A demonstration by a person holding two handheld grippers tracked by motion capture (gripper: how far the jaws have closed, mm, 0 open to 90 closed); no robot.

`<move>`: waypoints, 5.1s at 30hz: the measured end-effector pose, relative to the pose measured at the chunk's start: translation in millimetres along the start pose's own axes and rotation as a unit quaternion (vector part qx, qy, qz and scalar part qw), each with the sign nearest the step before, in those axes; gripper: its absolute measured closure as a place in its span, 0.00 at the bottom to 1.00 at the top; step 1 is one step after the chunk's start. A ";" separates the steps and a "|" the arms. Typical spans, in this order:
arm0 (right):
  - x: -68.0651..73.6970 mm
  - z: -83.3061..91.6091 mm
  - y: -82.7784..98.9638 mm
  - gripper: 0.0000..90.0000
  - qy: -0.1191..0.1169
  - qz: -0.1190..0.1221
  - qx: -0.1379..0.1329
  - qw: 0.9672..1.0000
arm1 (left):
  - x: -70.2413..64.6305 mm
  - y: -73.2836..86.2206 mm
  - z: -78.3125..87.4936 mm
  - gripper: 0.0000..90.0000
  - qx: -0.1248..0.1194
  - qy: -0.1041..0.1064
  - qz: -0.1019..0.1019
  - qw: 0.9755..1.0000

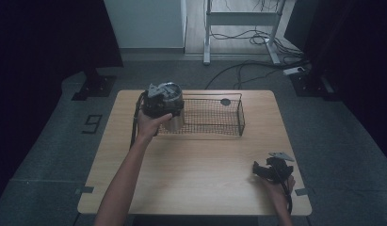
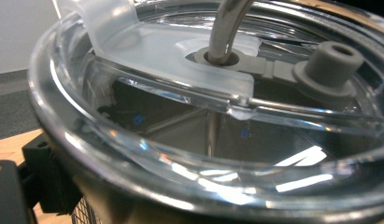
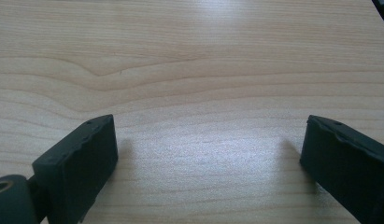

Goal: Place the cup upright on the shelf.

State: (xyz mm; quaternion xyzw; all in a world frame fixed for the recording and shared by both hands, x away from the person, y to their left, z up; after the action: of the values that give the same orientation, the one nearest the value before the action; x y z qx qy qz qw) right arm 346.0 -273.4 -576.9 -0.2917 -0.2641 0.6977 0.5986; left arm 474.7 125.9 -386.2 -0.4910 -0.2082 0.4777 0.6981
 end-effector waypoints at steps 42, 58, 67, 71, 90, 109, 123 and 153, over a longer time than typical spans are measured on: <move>0.0 -0.1 0.0 0.04 0.000 0.000 0.000 1.000 | 14.5 -18.5 -63.6 0.04 0.023 -0.024 0.004 0.999; -0.1 0.5 0.4 0.05 -0.001 0.001 -0.001 1.000 | 16.7 -5.1 -89.4 0.04 0.030 -0.039 -0.009 0.999; -0.2 0.9 0.6 0.06 -0.001 0.001 -0.002 1.000 | 20.9 9.6 -103.0 0.04 0.042 -0.049 0.003 0.998; -0.3 1.0 0.6 0.06 -0.001 0.001 -0.002 1.000 | 24.9 16.9 -106.5 0.04 0.051 -0.052 0.010 0.997; -0.2 1.0 0.6 0.06 -0.001 0.002 -0.002 1.000 | 30.6 41.1 -116.4 0.04 0.071 -0.055 0.019 0.996; 0.0 1.3 0.7 0.07 -0.003 0.004 -0.004 1.000 | 27.3 48.0 -104.8 0.03 0.048 -0.066 0.018 0.997; 0.2 1.4 0.7 0.08 -0.002 0.005 -0.005 1.000 | 27.0 46.1 -75.9 0.03 0.026 -0.052 0.033 0.998; 0.1 1.3 0.6 0.08 -0.002 0.005 -0.005 1.000 | 3.4 63.0 4.0 0.00 0.026 -0.005 -0.020 0.999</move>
State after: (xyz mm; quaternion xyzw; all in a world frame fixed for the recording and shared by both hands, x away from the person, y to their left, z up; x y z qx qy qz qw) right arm 344.6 -273.4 -576.4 -0.2946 -0.2672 0.7003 0.5927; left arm 444.1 134.7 -440.8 -0.4656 -0.2091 0.4711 0.7194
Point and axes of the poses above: each handheld gripper's, and its own axes: z roughly backward along the jaws, y roughly out of its underside, x roughly to its left, the point moved 3 cm from there along -z, roughly forward along the jaws, and after that the axes turned 8 degrees about z, right-handed, at the moved point
